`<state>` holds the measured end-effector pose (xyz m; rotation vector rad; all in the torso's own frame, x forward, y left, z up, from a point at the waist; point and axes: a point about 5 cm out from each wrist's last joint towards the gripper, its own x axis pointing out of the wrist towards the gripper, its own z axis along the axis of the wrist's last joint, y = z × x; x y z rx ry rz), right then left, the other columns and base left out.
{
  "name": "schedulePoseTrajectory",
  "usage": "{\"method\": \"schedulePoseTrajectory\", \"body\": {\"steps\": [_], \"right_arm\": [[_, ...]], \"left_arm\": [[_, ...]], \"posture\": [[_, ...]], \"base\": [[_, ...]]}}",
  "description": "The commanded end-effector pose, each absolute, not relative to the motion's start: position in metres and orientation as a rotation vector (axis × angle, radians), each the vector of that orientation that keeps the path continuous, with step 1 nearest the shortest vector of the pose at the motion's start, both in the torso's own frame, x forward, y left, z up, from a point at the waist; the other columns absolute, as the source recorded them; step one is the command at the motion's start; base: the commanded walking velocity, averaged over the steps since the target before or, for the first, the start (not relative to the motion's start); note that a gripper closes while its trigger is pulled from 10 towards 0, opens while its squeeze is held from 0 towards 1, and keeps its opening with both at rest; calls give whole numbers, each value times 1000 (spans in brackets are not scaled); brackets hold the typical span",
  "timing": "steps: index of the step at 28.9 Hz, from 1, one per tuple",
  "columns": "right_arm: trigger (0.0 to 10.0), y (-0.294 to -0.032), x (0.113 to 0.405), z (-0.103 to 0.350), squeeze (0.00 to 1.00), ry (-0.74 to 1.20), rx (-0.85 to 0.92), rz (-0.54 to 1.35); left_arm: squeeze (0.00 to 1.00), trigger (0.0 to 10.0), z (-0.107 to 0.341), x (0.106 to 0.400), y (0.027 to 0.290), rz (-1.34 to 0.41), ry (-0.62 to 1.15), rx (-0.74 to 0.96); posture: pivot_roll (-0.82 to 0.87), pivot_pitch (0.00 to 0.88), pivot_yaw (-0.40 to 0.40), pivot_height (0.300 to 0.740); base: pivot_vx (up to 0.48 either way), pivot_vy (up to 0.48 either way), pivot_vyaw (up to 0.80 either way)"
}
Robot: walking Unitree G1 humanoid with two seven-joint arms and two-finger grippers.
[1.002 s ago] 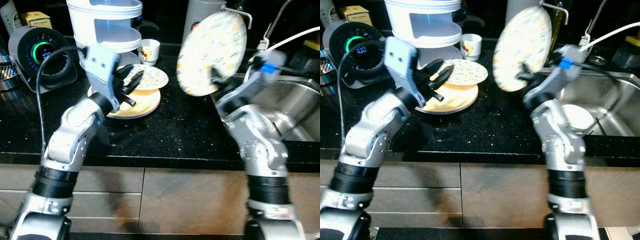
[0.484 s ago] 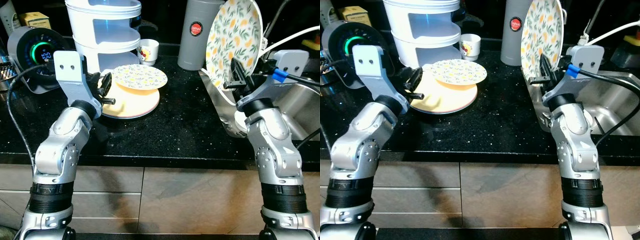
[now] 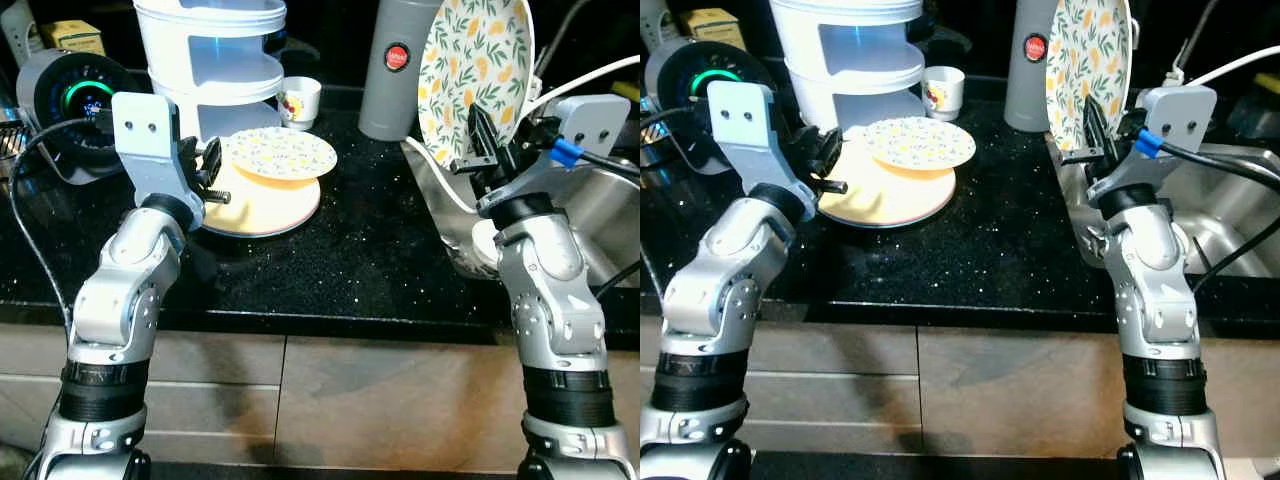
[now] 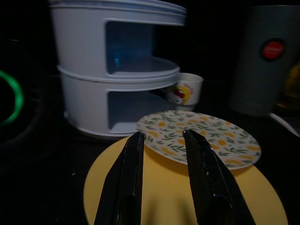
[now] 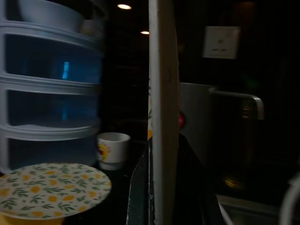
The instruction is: Kitchen organization
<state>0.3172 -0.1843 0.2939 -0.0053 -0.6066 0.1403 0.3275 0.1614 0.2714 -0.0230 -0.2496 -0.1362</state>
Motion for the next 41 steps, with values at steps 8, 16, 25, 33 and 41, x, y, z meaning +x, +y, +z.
{"method": "schedulePoseTrajectory", "body": {"steps": [8,16,25,33,41], "right_arm": [[10000,-188,316,294,0,-620,-13,124],[10000,-188,317,292,0,-616,-16,125],[10000,-186,317,290,0,-611,-14,130],[10000,-185,317,289,0,-606,-13,134],[10000,-184,317,289,0,-605,-12,137]], "left_arm": [[0,10000,274,330,155,-164,-256,-16],[0,10000,274,331,155,-167,-257,-21],[0,10000,274,331,156,-169,-257,-24],[0,10000,271,333,159,-146,-235,-62],[0,10000,271,333,159,-146,-238,-70]], "posture": [[113,34,-37,740],[113,31,-36,740],[112,37,-35,740],[111,40,-34,740],[111,45,-36,740]], "base": [[0,-426,0],[0,-411,0],[0,-401,0],[0,-144,0],[0,0,0]]}}
